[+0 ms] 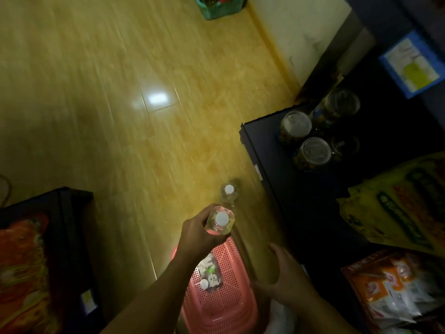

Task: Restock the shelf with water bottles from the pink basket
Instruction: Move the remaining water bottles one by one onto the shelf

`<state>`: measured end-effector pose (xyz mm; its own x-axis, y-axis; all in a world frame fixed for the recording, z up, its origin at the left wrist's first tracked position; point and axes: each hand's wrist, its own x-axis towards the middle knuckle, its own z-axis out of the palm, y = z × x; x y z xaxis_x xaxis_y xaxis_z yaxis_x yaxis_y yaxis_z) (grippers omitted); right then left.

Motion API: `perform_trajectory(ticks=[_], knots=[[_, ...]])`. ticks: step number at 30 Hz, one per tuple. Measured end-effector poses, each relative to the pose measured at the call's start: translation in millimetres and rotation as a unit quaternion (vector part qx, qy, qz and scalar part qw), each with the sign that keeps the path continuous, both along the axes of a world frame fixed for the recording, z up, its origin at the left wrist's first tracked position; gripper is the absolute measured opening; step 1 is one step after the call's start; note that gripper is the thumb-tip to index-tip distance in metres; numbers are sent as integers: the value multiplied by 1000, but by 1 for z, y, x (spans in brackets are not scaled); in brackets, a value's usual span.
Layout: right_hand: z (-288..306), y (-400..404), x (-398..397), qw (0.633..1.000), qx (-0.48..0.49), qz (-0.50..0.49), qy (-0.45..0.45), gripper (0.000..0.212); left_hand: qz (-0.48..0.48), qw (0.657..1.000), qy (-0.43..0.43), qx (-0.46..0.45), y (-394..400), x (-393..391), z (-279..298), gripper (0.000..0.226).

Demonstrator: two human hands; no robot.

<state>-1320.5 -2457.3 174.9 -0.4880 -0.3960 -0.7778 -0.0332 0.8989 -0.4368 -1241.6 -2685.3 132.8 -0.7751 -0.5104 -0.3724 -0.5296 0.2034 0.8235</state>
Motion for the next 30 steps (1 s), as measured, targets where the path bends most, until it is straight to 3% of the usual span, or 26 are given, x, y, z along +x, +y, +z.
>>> perform_trajectory(ticks=[4,10,14,16,22,30], knots=[[26,-6,1,1000,-4,-13,-6,119,-2,1000,6,-9,-1,5,30,73],[64,-2,12,999,13,-44,-13,127,-2,1000,20,-5,-2,15,69,78],[99,2,18,999,26,-32,-15,163,-9,1000,9,1,-5,23,102,74],[109,11,20,999,29,-42,-7,170,-14,1000,2,3,-9,26,122,75],[173,11,26,998,16,-66,5,152,0,1000,-16,13,-23,38,187,64],[276,-22,20,992,-87,-76,56,142,29,999,-12,10,-25,55,282,52]])
